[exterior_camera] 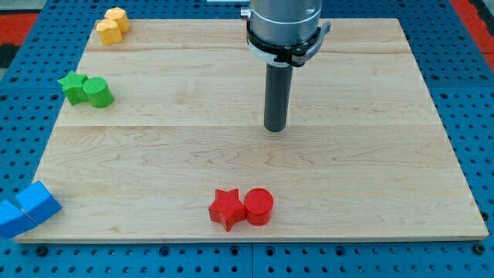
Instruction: Point your arm to the center of the board
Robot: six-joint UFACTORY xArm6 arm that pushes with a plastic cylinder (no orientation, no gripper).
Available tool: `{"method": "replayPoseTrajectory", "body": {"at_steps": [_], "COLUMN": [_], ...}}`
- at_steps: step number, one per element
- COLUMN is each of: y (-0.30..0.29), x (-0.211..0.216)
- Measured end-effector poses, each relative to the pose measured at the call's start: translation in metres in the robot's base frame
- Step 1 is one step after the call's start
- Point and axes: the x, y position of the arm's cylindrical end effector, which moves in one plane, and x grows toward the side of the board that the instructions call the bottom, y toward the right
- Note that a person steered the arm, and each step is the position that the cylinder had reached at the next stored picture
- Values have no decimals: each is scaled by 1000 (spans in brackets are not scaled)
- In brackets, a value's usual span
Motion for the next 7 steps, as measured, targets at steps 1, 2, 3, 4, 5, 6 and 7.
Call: {"method": "replayPoseTrajectory", "body": {"at_steps": [1,2,3,4,5,6,7], "y": [0,6,13,-11,-22,-34,-68], "x": [0,0,1,0,-19,-33,-28]}}
